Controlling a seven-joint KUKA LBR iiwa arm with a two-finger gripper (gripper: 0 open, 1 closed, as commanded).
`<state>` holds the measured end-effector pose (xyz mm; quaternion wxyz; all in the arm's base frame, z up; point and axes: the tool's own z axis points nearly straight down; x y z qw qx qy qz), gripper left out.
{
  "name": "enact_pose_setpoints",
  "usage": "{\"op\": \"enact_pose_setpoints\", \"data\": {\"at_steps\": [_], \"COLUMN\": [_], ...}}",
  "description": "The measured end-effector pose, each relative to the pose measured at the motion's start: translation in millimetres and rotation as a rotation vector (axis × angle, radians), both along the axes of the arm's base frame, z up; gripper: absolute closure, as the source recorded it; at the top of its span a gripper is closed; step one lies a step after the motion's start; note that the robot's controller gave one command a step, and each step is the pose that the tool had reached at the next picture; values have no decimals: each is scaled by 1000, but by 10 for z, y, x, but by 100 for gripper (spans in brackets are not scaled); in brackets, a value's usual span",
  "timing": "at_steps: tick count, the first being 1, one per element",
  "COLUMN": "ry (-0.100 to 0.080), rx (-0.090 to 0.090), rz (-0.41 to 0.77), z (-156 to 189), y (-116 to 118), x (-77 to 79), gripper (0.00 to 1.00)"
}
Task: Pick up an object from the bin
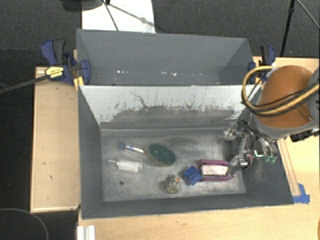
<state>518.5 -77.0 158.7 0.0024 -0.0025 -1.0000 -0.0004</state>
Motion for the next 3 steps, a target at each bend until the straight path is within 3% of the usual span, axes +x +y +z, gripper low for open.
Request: {"op": "enact_pose_setpoints", "data": {"at_steps": [1,2,3], "ry": [-16,-23,-15], "rx": [-1,-3,-4], "rz": [306,310,408], "z": [-866,-846,750], "y": [129,129,-13], "x": [-297,-274,-102], "gripper": [0,100,100]}}
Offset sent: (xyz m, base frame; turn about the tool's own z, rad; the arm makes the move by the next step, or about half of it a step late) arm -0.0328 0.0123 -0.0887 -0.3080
